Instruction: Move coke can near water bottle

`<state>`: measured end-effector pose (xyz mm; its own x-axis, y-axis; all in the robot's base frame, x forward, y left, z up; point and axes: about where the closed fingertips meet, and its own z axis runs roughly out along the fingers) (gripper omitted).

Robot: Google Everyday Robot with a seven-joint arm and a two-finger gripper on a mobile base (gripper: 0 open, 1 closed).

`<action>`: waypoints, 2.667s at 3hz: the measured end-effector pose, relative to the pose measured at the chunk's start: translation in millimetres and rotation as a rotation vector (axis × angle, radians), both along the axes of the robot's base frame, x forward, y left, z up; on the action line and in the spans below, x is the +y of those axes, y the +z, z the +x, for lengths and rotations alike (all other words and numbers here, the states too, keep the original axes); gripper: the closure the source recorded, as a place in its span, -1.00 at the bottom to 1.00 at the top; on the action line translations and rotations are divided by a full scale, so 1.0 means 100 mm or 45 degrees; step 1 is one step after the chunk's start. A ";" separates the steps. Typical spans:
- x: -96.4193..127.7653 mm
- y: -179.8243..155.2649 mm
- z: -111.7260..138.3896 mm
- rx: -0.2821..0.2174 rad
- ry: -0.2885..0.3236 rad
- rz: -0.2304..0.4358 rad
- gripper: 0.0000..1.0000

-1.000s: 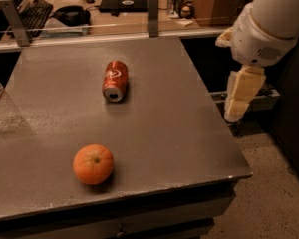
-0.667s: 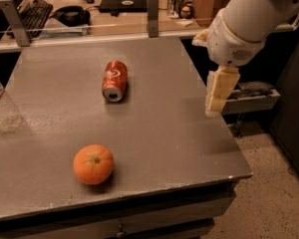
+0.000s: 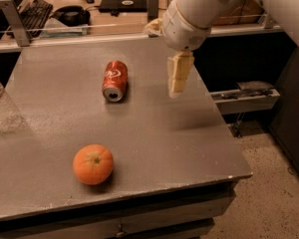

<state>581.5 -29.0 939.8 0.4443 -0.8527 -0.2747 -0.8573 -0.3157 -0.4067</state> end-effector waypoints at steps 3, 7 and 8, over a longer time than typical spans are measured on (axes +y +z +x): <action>0.42 0.15 0.44 -0.131 0.256 -0.083 -1.00; 1.11 -0.72 0.73 -0.153 0.891 -0.457 -1.00; 1.12 -0.87 0.66 -0.122 0.994 -0.527 -0.63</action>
Offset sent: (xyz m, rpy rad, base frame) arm 0.0270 0.0220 0.0211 -0.0220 -0.0613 0.1363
